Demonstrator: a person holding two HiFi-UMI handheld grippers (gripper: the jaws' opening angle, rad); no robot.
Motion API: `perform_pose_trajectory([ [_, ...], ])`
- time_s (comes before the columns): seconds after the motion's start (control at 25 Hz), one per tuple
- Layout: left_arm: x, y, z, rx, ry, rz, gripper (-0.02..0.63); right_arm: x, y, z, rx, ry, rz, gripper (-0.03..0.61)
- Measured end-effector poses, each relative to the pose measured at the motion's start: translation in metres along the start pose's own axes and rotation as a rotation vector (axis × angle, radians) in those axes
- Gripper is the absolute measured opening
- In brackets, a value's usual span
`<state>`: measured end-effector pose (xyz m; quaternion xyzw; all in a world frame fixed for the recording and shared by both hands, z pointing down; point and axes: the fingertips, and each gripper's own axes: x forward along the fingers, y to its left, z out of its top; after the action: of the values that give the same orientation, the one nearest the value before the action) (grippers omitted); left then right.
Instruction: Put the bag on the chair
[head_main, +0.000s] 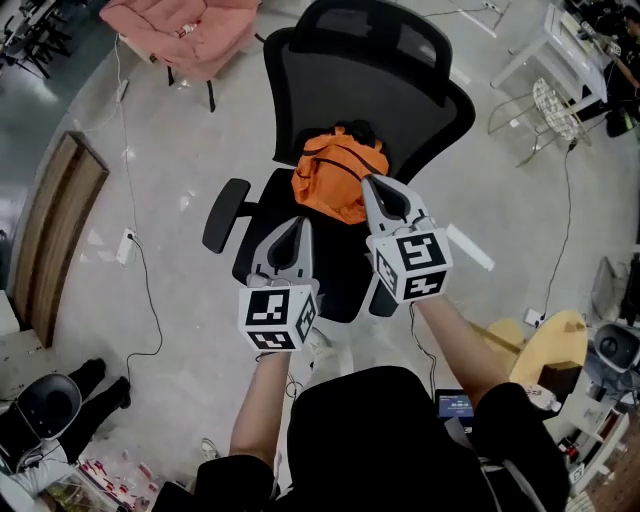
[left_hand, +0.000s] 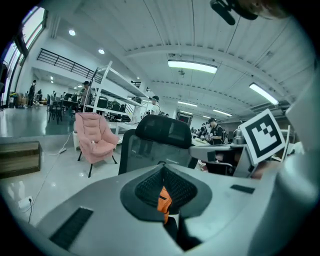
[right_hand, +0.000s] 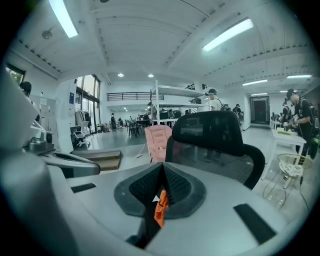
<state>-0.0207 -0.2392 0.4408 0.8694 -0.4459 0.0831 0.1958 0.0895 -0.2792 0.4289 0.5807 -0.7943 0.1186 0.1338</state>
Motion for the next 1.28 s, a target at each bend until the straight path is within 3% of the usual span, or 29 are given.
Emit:
perform_pose_trajectory([
  [0.72, -0.147, -0.025, 0.063, 0.084, -0.176, -0.022, 0.011, -0.126, 0.114, 0.074, -0.023, -0.192, 0.007, 0.000],
  [1.28, -0.236, -0.043, 0.085, 0.156, -0.255, -0.063, 0.011, -0.188, 0.180, 0.088, -0.052, -0.257, -0.009, 0.001],
])
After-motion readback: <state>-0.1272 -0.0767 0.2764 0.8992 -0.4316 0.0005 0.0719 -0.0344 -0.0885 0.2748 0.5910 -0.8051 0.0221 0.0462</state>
